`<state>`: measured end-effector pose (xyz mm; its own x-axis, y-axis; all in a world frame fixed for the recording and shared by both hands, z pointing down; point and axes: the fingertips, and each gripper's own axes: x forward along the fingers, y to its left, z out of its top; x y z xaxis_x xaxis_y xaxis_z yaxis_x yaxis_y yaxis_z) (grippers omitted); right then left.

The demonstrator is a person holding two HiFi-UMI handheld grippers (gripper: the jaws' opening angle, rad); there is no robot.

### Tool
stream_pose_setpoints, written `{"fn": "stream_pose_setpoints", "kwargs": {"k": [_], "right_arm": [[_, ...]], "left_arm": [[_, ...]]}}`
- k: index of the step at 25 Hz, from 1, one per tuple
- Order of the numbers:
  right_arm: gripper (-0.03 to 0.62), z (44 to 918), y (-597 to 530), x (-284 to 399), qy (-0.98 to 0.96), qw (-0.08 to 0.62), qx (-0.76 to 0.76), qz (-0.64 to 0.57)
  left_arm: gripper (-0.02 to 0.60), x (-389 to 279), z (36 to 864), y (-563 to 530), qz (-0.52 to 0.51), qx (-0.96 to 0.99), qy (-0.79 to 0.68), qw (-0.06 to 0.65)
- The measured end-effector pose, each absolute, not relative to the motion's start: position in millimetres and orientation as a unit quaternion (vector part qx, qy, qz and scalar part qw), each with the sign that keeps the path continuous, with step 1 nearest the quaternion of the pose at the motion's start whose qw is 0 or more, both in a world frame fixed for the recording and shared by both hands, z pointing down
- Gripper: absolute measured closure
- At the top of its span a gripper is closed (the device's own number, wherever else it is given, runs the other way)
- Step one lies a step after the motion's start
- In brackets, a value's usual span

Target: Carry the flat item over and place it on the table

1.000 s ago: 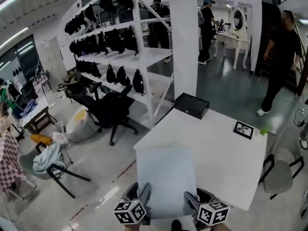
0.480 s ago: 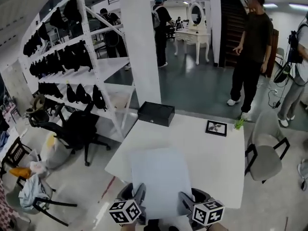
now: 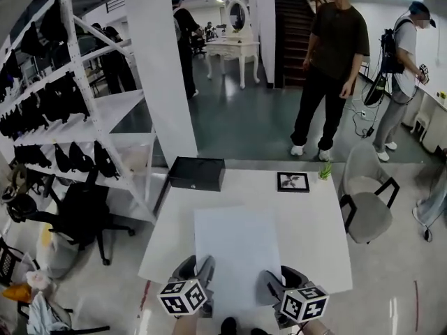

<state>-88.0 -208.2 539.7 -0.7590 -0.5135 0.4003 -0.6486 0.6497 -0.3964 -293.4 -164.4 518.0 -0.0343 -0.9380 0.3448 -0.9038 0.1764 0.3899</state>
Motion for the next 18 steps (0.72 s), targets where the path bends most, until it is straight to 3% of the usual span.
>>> {"fn": "stream_pose_setpoints", "kwargs": {"k": [18], "right_arm": [[0.385,552,-226,-81,-0.850,0.116,0.436,0.273]], "left_arm": [[0.345,-289,532,-231,-0.002,0.720,-0.636,0.279]]}}
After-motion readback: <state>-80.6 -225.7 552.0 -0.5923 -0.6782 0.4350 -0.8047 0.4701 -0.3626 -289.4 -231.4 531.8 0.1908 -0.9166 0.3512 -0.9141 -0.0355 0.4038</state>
